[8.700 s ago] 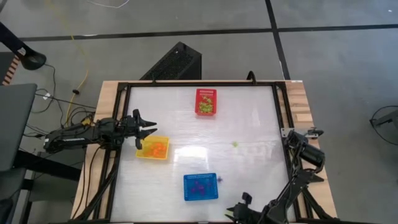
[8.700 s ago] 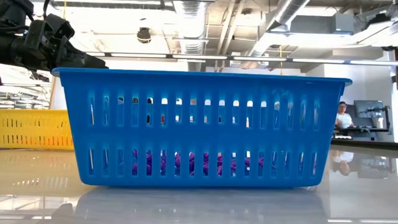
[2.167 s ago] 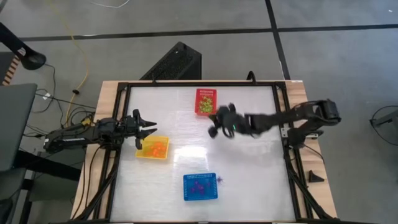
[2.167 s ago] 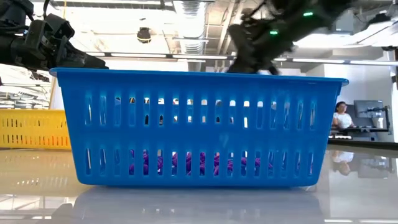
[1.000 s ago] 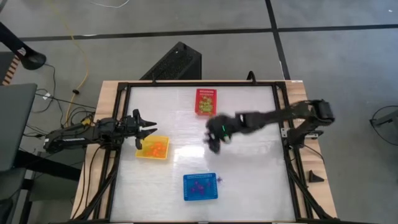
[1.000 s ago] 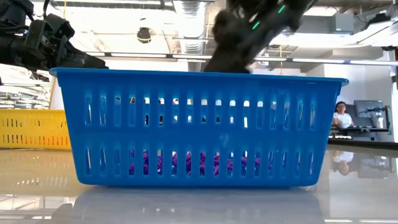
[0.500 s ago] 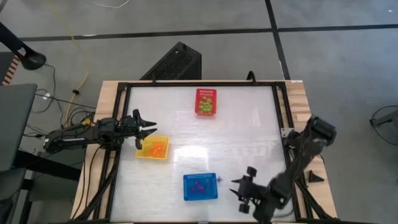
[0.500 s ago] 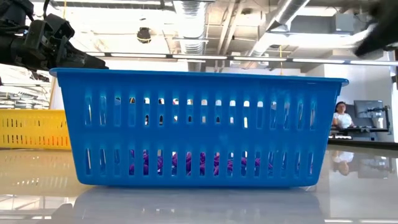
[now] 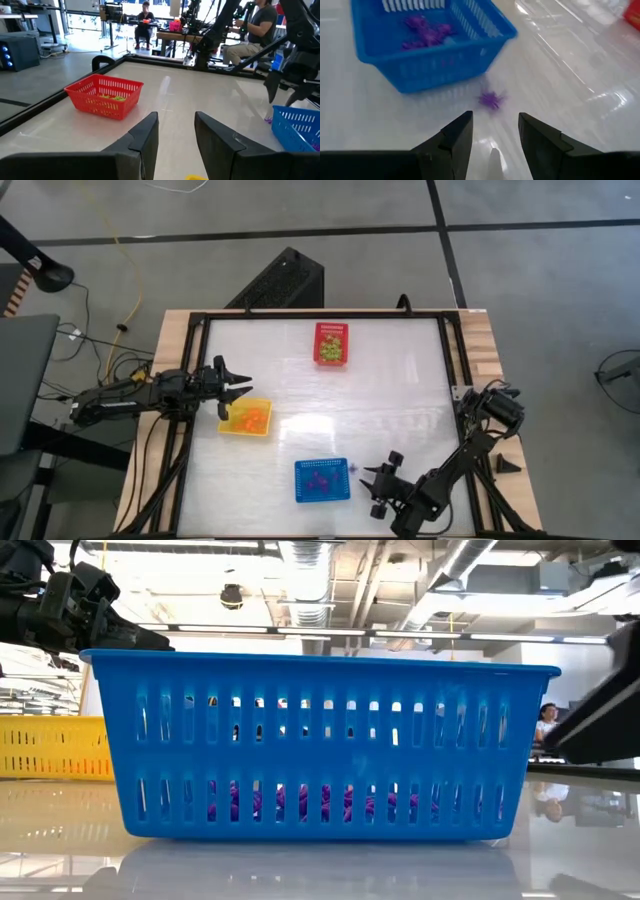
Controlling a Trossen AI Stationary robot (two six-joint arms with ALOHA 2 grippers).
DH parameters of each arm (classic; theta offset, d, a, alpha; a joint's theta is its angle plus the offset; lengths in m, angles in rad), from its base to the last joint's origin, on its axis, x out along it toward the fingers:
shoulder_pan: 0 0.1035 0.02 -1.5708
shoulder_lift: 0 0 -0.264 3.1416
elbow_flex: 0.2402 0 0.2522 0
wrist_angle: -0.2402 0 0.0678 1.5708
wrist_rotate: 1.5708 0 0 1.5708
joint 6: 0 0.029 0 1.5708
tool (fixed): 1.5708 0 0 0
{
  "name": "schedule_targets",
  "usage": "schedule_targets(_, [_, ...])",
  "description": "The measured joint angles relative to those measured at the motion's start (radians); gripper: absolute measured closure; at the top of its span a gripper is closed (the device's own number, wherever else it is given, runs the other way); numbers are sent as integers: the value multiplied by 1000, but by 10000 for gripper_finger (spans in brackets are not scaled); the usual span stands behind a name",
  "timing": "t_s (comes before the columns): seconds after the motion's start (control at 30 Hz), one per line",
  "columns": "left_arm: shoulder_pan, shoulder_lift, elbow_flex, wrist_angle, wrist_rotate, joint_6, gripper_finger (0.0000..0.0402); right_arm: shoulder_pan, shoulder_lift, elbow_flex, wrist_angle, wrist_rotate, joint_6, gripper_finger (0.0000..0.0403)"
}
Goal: Sort Halloween decoration
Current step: Put the purple spider toy into the blue basket
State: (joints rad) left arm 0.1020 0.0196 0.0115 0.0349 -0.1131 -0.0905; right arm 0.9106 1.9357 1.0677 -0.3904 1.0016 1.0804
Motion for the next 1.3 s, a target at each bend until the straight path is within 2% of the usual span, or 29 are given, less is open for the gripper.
schedule_targets(0.1, [0,0,0,0,0,0,285,-25,0,-8,86,-12,-101,213])
schedule_targets(0.2, [0,0,0,0,0,0,285,-70,-1,-8,131,-97,-169,213])
schedule_targets(0.33, [0,0,0,0,0,0,285,-124,0,-9,148,-109,-242,213])
schedule_targets(0.4, [0,0,0,0,0,0,285,-141,0,-9,152,-124,-254,213])
schedule_targets(0.5, [0,0,0,0,0,0,285,-161,0,-9,173,-225,-259,213])
schedule_targets(0.63, [0,0,0,0,0,0,285,-177,0,-9,187,-248,-267,213])
schedule_targets(0.87, [0,0,0,0,0,0,285,-222,13,-8,172,-359,-225,217])
schedule_targets(1.03, [0,0,0,0,0,0,285,-221,13,-4,80,-394,-148,259])
schedule_targets(1.3, [0,0,0,0,0,0,285,-208,-49,-11,-43,-417,-117,377])
